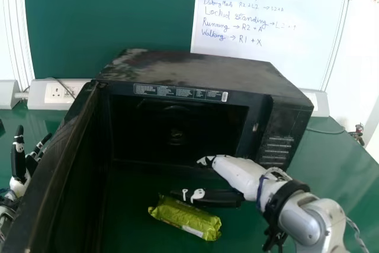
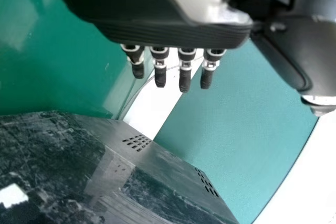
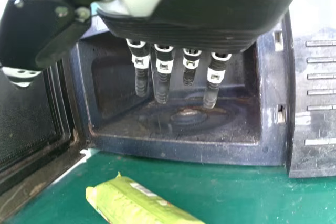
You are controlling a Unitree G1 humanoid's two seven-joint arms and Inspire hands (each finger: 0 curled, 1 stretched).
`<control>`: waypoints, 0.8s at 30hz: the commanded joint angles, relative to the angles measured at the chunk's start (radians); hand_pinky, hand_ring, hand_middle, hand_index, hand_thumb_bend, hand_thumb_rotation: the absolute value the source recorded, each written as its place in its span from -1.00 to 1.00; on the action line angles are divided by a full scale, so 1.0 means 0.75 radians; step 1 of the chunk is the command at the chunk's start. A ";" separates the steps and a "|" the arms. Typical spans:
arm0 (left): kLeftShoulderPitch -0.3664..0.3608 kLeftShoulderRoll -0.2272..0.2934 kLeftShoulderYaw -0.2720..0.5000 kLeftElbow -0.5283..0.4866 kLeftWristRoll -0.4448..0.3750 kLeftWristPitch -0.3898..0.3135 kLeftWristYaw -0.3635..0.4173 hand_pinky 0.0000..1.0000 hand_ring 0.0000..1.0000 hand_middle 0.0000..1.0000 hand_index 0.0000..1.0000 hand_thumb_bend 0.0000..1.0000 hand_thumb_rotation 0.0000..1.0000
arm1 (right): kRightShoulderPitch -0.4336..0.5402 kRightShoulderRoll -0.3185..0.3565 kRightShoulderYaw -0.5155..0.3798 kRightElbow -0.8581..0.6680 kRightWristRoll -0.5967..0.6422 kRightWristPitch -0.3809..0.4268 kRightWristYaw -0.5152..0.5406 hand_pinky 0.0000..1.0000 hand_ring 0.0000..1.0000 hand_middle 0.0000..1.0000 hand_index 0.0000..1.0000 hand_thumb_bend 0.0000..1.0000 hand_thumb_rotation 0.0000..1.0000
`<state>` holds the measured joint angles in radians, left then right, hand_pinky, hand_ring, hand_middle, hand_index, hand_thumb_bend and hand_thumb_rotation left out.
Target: Put biscuit inside oven
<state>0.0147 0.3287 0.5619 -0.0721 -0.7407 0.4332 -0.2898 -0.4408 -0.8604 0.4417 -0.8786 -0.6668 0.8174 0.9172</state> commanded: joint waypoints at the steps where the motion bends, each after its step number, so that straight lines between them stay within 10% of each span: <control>1: -0.003 -0.001 -0.006 -0.016 -0.008 0.010 0.001 0.32 0.44 0.50 0.49 0.36 -1.00 | -0.024 0.019 0.024 0.005 -0.053 0.020 0.038 0.76 0.84 0.84 0.87 1.00 -0.53; 24: 0.000 0.005 0.004 -0.023 -0.026 0.021 0.006 0.32 0.44 0.50 0.50 0.36 -1.00 | 0.005 0.088 0.030 0.036 -0.217 -0.286 0.356 0.73 0.88 0.88 0.91 1.00 -0.42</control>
<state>0.0171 0.3276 0.5629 -0.0761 -0.7513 0.4366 -0.2844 -0.4437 -0.8031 0.4743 -0.8597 -0.8206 0.6161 1.1765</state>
